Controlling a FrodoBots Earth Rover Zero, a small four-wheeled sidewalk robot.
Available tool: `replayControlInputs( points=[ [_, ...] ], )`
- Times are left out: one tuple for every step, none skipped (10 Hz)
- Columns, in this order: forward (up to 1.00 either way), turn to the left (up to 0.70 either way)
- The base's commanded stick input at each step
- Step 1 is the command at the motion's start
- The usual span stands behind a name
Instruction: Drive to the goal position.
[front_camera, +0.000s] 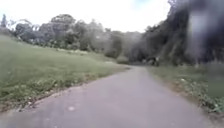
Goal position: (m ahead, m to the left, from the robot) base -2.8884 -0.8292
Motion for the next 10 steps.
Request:
replayControlInputs(
  points=[
    [1.0,0.0],
    [1.0,0.0],
    [1.0,-0.02],
    [1.0,-0.02],
    [1.0,0.0],
    [1.0,0.0],
    [1.0,0.0],
    [1.0,0.0],
    [1.0,0.0],
    [1.0,0.0]
  ],
)
